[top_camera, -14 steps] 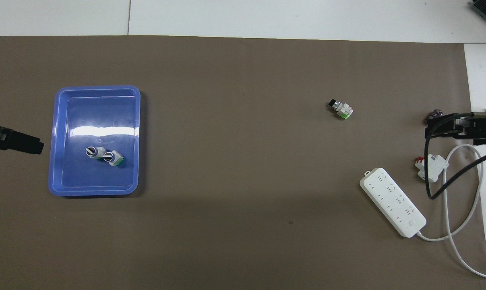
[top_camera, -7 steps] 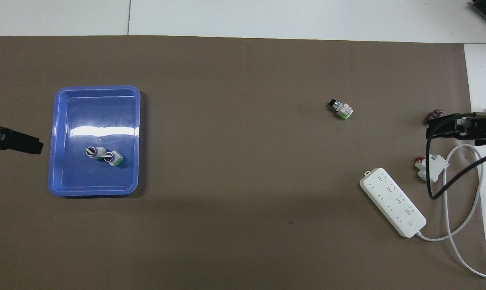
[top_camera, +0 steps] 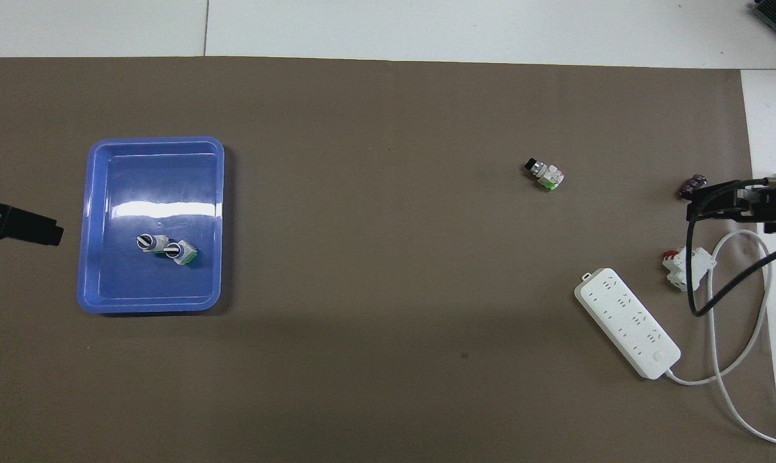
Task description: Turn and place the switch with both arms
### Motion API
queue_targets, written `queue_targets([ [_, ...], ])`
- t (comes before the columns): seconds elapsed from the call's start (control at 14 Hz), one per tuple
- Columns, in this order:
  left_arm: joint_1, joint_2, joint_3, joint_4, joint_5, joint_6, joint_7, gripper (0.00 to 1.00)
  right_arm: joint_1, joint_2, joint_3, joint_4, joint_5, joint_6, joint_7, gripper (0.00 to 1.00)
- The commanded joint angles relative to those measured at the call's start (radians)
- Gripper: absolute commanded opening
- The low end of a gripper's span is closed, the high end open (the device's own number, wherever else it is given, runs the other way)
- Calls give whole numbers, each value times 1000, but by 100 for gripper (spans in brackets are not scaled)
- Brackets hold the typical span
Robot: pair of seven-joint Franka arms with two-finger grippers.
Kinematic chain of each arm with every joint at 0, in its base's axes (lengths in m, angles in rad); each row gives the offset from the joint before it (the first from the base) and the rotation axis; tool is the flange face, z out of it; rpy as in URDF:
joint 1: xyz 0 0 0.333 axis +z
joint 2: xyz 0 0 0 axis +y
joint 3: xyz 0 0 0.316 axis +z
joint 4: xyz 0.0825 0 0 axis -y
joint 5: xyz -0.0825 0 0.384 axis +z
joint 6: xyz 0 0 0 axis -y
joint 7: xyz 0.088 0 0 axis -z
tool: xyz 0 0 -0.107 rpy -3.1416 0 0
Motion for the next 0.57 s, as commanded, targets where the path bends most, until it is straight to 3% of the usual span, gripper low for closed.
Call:
queue_targets([
  [0.0, 7, -17, 0, -13, 2, -7, 6, 100, -12, -20, 8, -17, 2, -12, 18, 100],
  [0.5, 7, -17, 1, -11, 2, -3, 7, 100, -12, -20, 8, -19, 1, -14, 18, 100],
])
